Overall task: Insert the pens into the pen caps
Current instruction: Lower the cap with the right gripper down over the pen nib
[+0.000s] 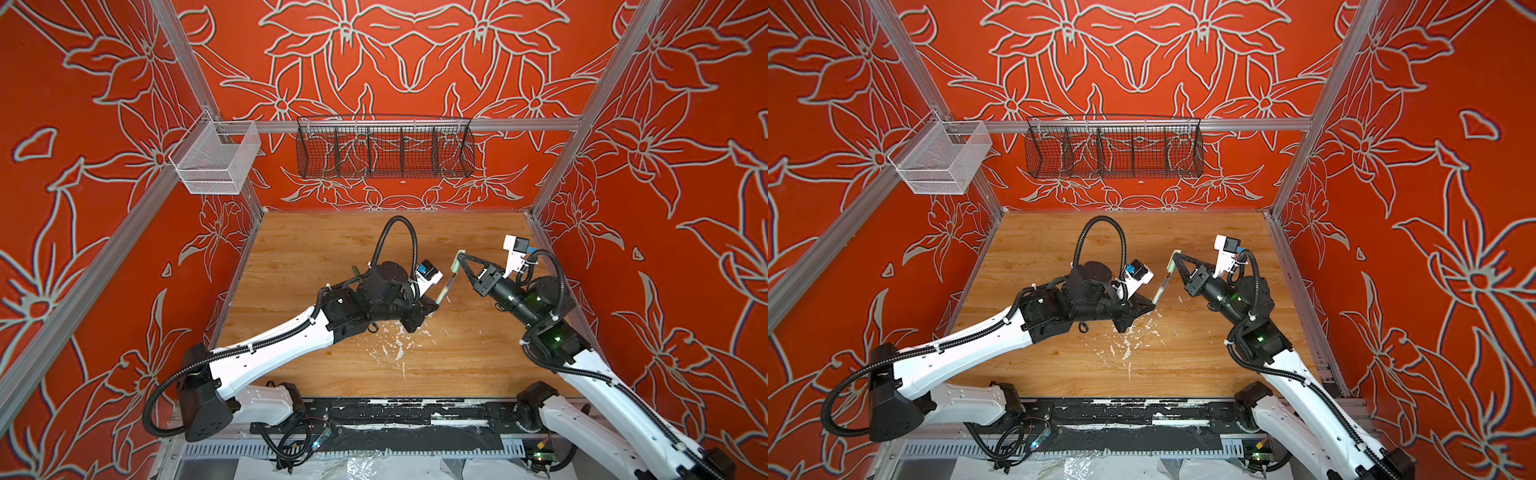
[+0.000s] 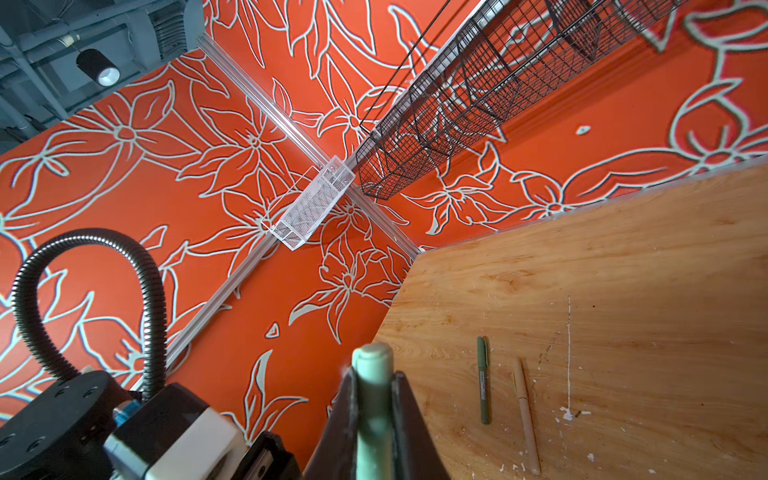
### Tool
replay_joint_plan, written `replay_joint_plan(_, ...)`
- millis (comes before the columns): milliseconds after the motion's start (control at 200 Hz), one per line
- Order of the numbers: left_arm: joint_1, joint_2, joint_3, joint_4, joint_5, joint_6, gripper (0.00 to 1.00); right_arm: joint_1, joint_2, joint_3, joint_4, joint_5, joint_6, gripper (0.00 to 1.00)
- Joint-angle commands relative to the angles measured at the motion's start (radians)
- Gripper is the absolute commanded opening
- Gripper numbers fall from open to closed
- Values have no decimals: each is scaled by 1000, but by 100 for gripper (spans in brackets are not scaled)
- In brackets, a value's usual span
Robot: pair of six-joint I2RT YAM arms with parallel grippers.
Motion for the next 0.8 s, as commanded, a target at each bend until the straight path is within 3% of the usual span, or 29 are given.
replay_joint_plan(0,-7,-7,2,7,-1,13,0,9,-19,-2,49,-2,12,0)
replay_joint_plan(796,-7,-9,-1,13,-15,12,0,35,-56,-7,-4,-16,8,0)
